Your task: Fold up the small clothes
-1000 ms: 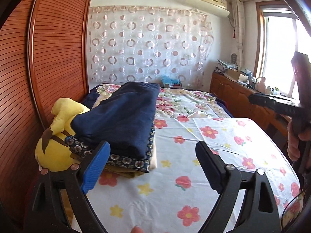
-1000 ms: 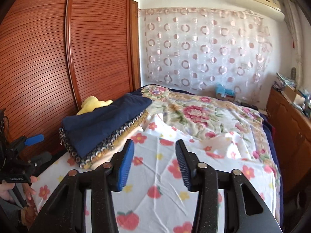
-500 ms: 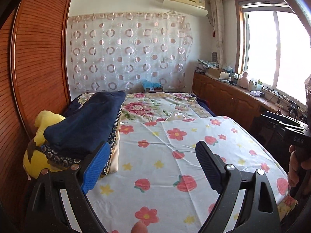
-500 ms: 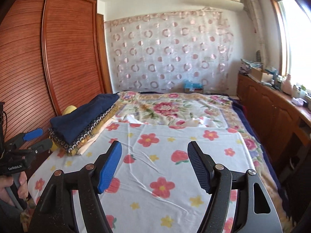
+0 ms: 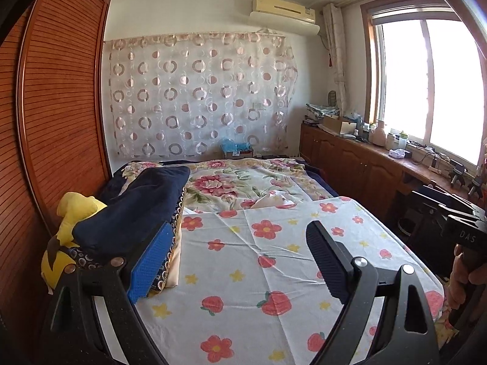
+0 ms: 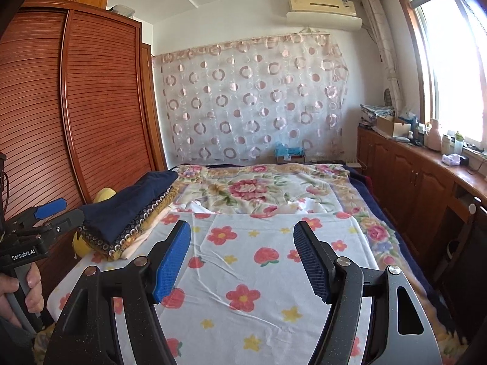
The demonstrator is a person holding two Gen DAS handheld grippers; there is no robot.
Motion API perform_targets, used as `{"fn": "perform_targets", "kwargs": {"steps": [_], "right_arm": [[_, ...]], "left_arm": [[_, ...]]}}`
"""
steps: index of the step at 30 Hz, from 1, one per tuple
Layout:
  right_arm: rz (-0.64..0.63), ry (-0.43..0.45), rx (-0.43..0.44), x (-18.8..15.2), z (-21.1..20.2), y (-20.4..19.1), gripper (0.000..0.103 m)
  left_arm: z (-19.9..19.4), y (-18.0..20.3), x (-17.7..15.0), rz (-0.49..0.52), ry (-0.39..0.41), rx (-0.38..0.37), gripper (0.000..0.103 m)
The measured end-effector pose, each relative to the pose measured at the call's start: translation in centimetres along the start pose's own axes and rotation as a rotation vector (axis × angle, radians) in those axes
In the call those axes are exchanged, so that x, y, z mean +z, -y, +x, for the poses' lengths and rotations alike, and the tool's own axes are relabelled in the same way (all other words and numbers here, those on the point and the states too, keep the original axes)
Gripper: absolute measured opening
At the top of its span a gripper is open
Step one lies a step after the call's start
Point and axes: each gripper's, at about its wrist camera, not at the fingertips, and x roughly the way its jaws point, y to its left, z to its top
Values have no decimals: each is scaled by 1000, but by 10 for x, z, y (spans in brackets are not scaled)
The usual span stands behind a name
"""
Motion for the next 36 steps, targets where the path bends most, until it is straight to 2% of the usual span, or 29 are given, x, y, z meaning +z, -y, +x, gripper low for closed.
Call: {"fn": "perform_targets", "kwargs": {"steps": [7,36], "right_arm": [[5,-7,6,3,24,15,72],[-1,-11,2,9,26,25,72]], "left_arm": [[0,-1,-1,-6,-5,11,90],[-1,-5,-5,-11,-7,32,90]]}}
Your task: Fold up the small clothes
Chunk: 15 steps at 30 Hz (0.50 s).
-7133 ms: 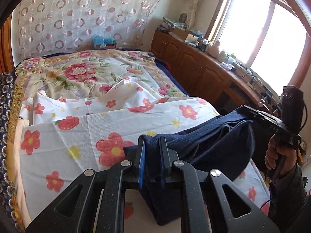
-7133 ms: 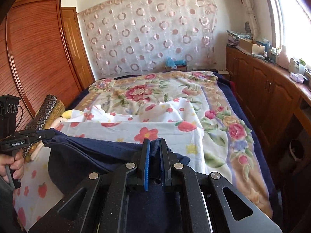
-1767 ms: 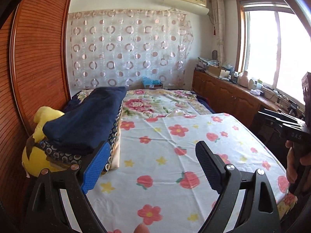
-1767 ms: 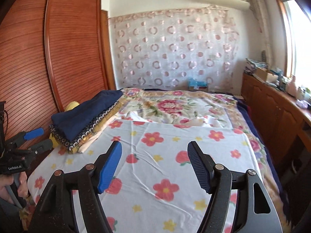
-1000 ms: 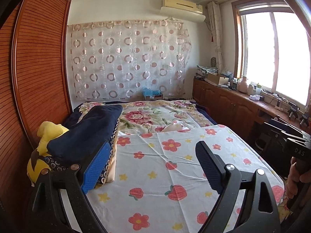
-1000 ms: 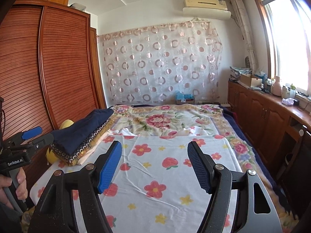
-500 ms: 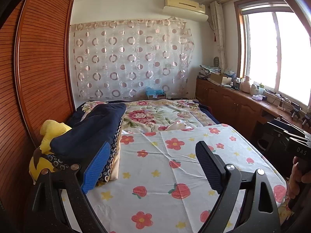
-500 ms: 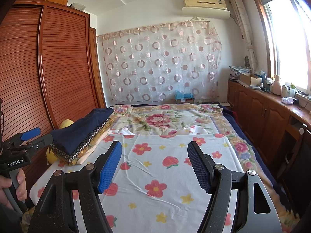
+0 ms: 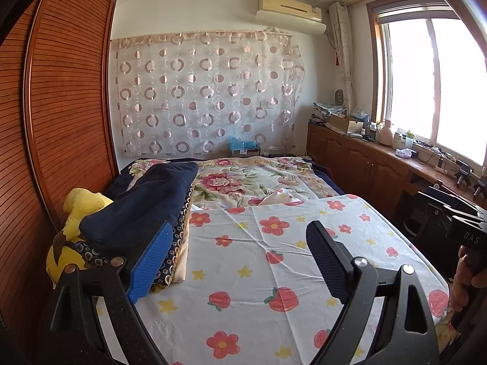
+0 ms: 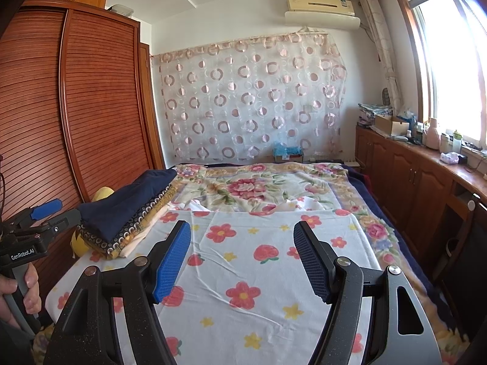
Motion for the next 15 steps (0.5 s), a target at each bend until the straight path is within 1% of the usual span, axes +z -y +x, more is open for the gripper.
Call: {"fn": "perform_targets", "kwargs": {"steps": [15], "right_arm": [[-1,0,1,-1,0,2,72]], "left_arm": [[-1,-1,0,1,1,2,90]]}}
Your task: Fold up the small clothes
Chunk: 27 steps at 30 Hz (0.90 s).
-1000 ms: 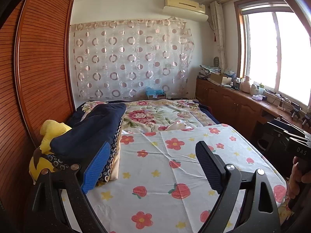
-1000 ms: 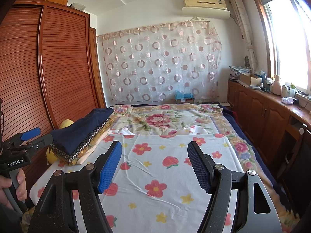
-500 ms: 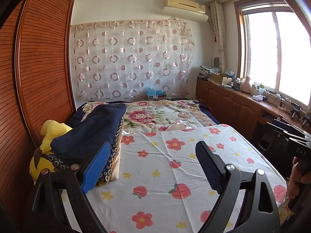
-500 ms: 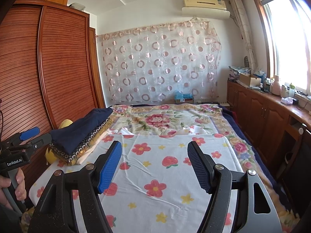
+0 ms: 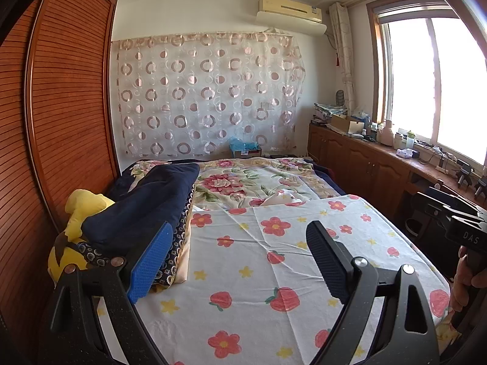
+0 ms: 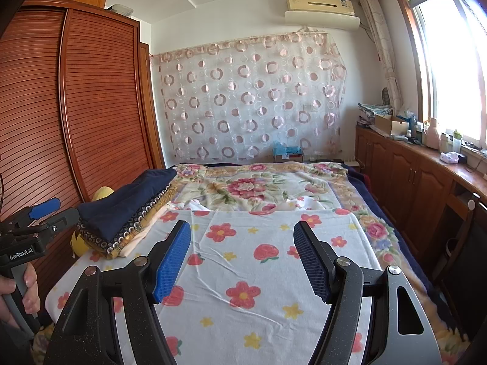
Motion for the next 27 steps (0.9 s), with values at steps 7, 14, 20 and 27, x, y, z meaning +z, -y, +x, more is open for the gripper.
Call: {"fn": "perform_targets", "kwargs": {"steps": [7,14,20,27], "right_arm": [[0,-1,1,-1,0,1,72],[0,-1,1,-1,1,2,72],[0,-1,2,-1,0,2,72],[3,4,2,0,1,2,72]], "left_arm": [[1,0,-1,2,0,0,90],[1,0,-1,2,1,2,90],[1,0,-2,2,2,1,90],[1,0,-2,4,2,2,90]]}}
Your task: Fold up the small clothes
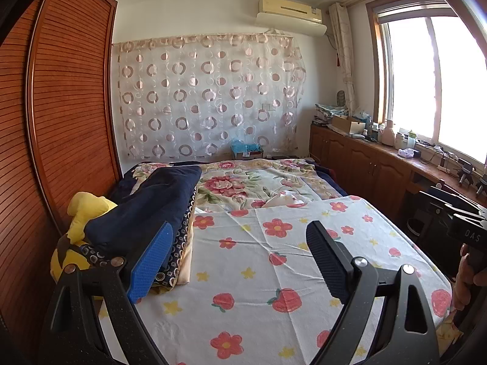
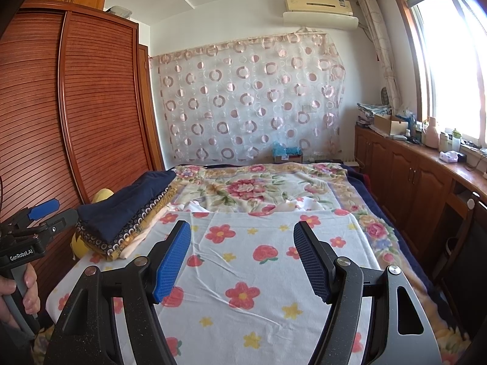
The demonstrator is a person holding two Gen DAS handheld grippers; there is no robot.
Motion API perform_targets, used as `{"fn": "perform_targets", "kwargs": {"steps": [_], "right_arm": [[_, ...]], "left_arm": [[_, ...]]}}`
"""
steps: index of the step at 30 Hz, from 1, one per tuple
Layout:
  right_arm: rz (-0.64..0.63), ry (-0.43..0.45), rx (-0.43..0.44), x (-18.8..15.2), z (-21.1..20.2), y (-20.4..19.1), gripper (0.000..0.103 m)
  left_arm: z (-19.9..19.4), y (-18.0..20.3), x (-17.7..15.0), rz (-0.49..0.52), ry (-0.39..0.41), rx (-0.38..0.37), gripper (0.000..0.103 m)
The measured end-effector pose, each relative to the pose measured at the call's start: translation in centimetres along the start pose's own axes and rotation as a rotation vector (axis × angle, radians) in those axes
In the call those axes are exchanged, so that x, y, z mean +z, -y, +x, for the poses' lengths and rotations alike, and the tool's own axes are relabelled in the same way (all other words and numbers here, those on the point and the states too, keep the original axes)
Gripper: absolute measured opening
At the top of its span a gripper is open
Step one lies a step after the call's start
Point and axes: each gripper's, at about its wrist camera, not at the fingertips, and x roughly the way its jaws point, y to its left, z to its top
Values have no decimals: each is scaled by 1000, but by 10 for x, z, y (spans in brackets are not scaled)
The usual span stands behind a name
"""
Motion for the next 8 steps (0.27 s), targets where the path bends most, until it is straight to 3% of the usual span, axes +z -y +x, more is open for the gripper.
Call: {"fn": "perform_targets", "kwargs": {"steps": [8], "right_arm": [[-1,-1,1,-1,3,-1,72]], "left_arm": [[1,0,-1,1,0,2,90]]}}
